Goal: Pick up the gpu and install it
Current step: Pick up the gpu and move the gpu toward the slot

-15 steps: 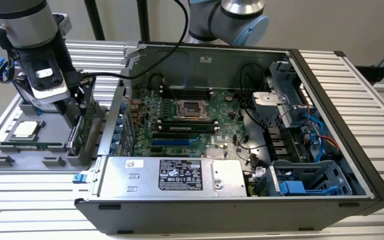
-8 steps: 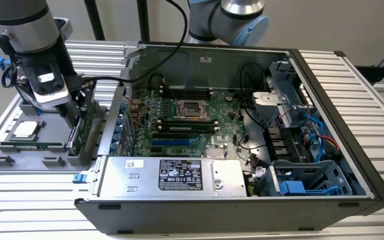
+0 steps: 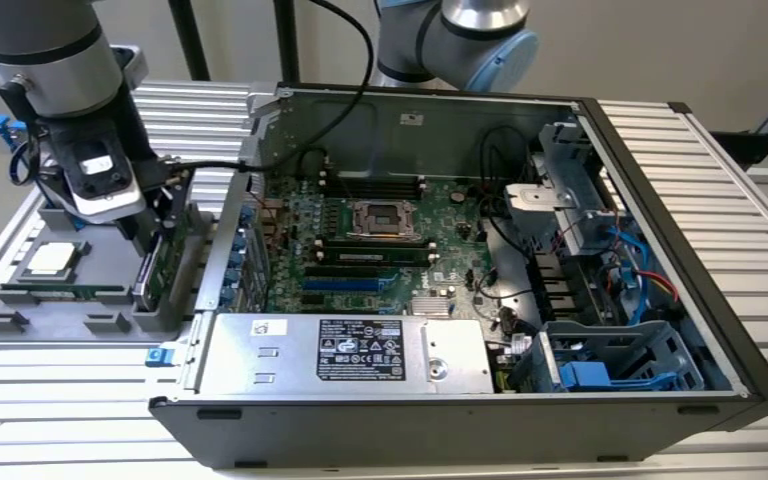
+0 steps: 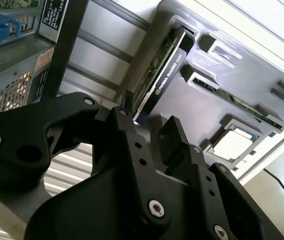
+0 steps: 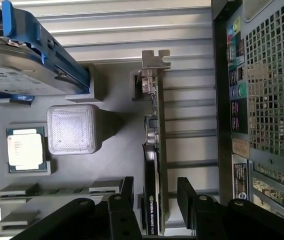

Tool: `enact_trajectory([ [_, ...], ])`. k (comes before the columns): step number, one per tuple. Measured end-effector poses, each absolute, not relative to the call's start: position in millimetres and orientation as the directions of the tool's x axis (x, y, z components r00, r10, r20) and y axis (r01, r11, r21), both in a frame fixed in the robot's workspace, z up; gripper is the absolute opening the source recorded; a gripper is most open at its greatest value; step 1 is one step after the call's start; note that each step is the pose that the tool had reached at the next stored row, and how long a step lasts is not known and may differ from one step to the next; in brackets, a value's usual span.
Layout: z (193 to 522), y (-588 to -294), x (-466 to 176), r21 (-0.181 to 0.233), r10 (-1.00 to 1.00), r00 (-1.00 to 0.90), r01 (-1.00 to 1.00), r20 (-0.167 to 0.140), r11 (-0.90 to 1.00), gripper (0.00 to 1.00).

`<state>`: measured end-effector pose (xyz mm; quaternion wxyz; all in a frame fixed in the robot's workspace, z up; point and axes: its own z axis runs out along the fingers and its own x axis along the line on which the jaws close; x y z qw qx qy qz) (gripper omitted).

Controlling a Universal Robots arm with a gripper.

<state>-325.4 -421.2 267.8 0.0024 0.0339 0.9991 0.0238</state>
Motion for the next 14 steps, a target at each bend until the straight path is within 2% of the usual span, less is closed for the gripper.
enact_trajectory([
  [14,256.2,-421.2,-325.4,0.048,0.048,-0.999,0.048,-0.003,0.998,1.00],
])
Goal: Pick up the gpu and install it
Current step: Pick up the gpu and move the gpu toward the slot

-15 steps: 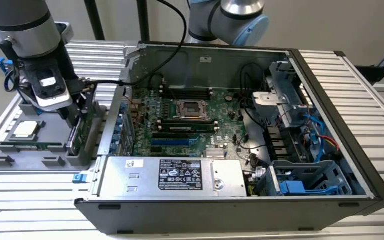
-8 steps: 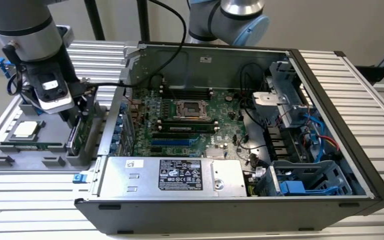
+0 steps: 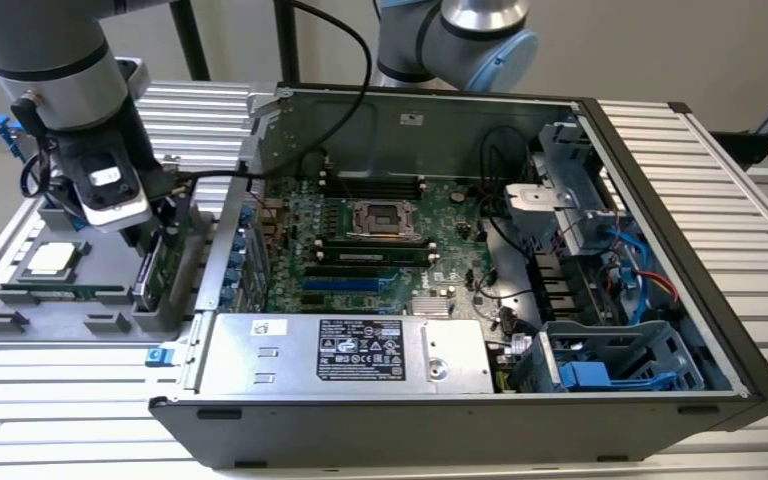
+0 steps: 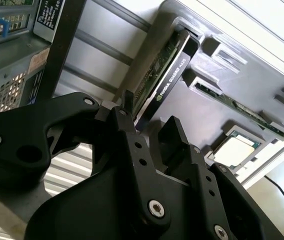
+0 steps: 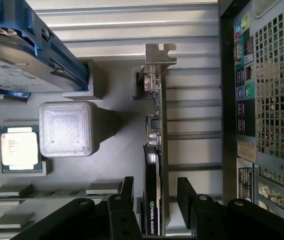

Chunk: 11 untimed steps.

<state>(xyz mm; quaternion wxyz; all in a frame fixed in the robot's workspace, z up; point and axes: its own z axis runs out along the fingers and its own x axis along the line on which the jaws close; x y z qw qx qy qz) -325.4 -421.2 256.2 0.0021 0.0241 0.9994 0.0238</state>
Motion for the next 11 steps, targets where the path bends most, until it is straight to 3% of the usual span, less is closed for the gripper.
enact_trajectory([
  [11,245.5,-421.2,-325.6,0.048,0.048,-0.999,0.048,-0.003,0.998,1.00],
])
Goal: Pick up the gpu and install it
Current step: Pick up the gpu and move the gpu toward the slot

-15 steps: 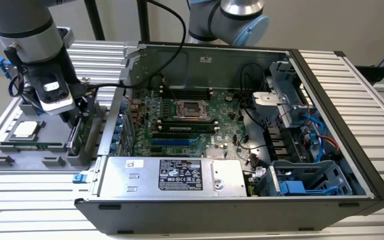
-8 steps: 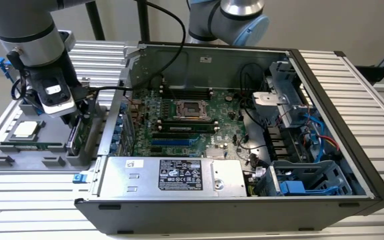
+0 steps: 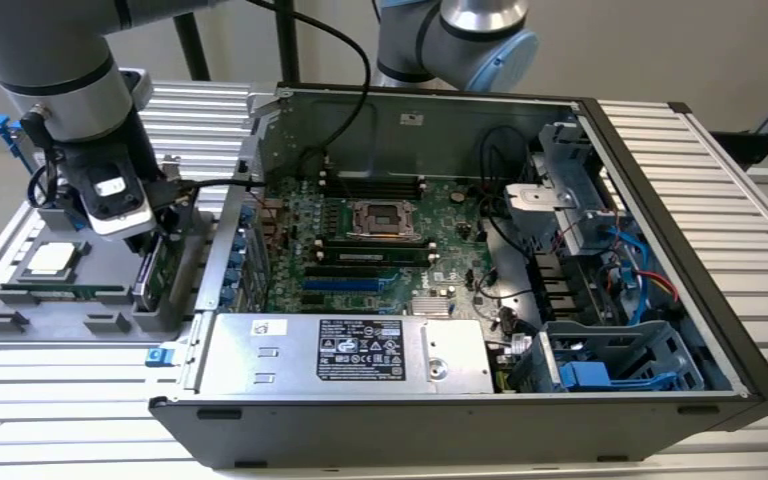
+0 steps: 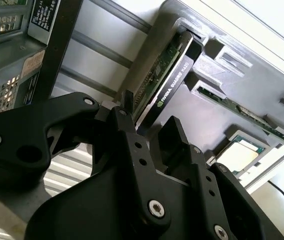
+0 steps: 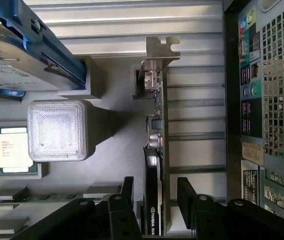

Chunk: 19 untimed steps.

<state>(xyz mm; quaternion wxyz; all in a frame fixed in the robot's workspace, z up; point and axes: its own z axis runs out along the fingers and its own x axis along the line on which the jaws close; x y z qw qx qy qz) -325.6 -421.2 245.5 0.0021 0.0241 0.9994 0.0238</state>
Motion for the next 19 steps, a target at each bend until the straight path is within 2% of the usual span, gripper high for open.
enact_trajectory([
  [19,236.8,-421.0,-325.7,0.048,0.048,-0.999,0.048,-0.003,0.998,1.00],
])
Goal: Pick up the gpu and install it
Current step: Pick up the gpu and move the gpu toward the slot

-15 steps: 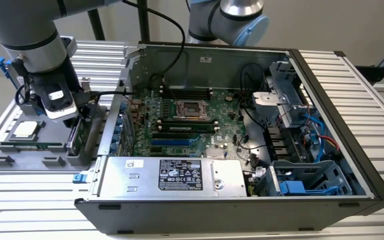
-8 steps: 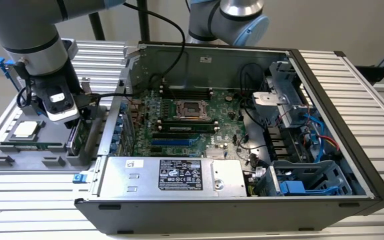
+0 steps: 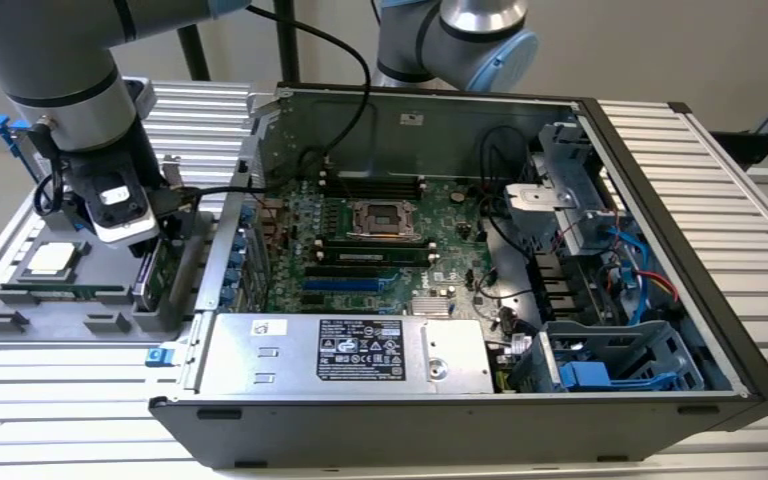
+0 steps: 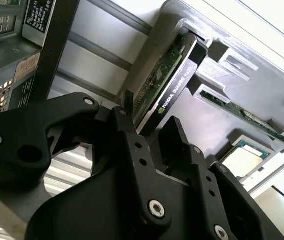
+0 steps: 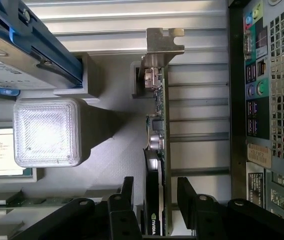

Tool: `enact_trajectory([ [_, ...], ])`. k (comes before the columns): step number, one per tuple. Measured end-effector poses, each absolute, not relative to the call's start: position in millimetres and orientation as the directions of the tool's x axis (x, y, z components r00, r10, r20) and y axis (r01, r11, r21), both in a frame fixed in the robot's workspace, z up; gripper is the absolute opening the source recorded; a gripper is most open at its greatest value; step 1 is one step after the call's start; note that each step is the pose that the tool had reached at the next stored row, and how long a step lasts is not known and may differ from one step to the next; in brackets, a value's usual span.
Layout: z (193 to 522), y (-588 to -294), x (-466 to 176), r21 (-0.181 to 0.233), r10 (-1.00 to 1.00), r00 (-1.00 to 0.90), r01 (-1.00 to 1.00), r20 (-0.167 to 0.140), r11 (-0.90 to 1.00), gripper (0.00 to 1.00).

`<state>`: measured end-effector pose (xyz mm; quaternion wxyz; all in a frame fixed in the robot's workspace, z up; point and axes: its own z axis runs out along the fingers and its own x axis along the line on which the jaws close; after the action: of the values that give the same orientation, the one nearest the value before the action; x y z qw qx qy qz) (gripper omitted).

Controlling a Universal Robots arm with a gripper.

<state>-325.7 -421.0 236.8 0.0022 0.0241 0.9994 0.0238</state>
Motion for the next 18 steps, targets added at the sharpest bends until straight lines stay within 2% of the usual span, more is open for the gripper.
enact_trajectory([
  [3,236.9,-421.0,-325.7,0.048,0.048,-0.999,0.048,-0.003,0.998,1.00],
  [4,236.9,-421.0,-325.7,0.048,0.048,-0.999,0.048,-0.003,0.998,0.00],
  [18,236.9,-420.0,-325.7,0.048,0.048,-0.999,0.048,-0.003,0.998,0.00],
])
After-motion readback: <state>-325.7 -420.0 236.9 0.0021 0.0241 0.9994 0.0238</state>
